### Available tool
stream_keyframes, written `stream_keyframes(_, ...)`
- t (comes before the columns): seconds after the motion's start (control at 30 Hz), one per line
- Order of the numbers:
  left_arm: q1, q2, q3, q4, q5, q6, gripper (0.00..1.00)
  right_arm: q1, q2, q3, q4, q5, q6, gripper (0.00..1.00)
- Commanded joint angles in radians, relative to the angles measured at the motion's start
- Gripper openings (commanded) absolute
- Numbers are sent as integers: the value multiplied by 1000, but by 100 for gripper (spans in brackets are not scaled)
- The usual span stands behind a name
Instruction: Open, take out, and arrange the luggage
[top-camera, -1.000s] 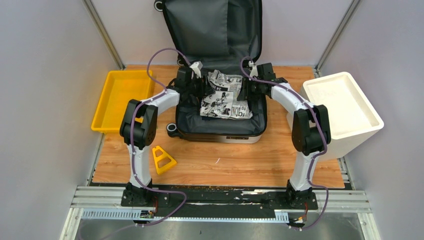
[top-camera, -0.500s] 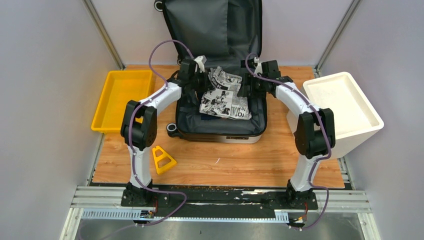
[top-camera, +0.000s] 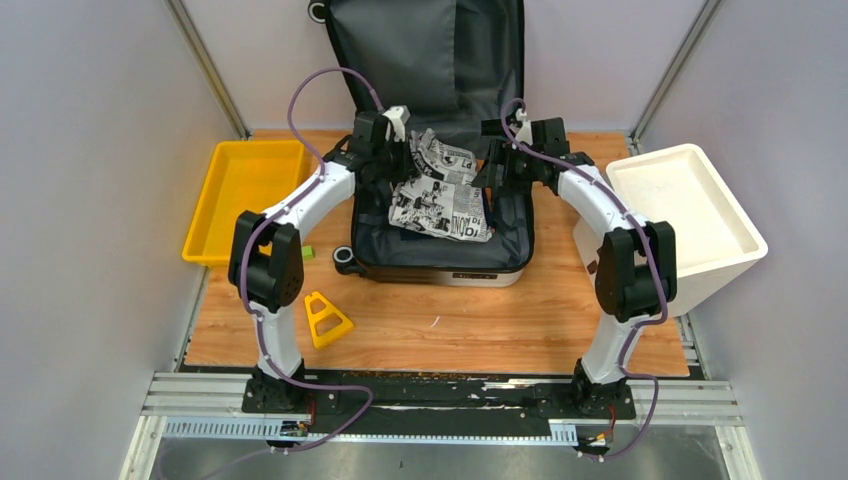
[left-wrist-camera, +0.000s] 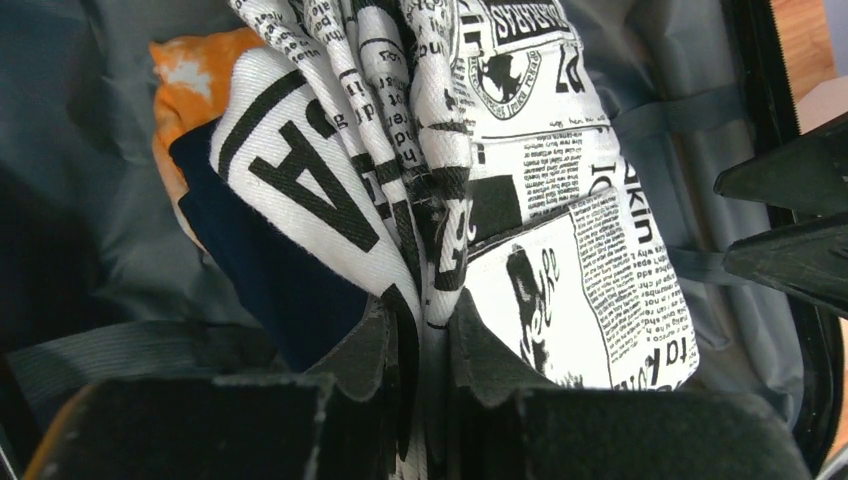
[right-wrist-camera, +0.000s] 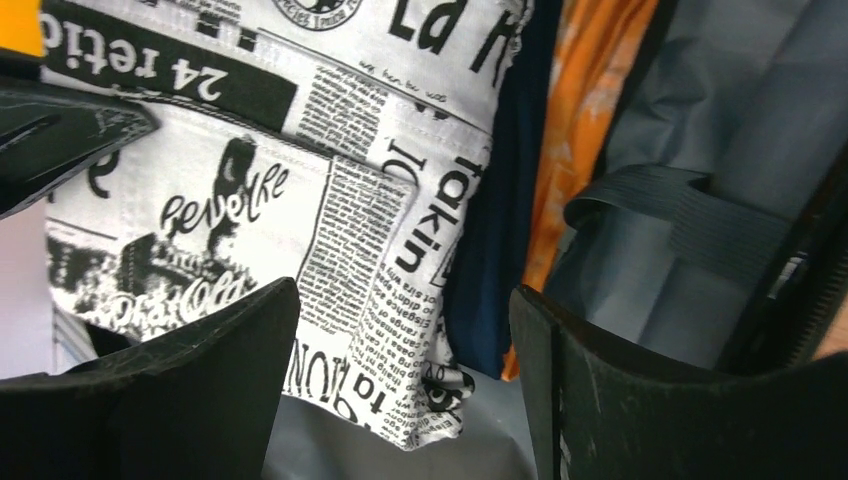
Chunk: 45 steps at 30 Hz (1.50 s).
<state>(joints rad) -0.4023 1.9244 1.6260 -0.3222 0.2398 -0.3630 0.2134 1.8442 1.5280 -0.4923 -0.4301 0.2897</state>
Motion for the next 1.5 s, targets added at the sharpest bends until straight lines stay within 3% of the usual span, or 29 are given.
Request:
stream_keyframes(0.0,33,-78,-5,47,20,57,0,1,-44,-32,125,-120,101,78)
stream_keyframes(0.13,47,-88,-32,41,27,85,0,5,-2,-30,179,-155,145,76)
stream_keyframes(0.27,68,-112,-60,34,24,127,0,16,42,-20,207,-174,159,60)
stream_keyframes(0.33,87,-120,-67,38,47,157,0,24,58,-17,207,-181,153,58)
stream_keyframes(0.6,122,-103,-84,75,155,147,0,58,118,8,214,-193,155,71)
stream_keyframes(1.07,122,-93,-93,78,153,150,0,107,238,43,265,-205,215,72)
stream_keyframes(1.17,122,-92,-92,69,143,154,0,106,248,46,283,-225,213,60)
stream_keyframes(1.37,122,-104,-56,18,94,172,0,108,188,12,324,-243,202,24)
stream_keyframes(1.47,122,-130,-25,-21,62,184,0,111,146,-7,358,-261,213,16)
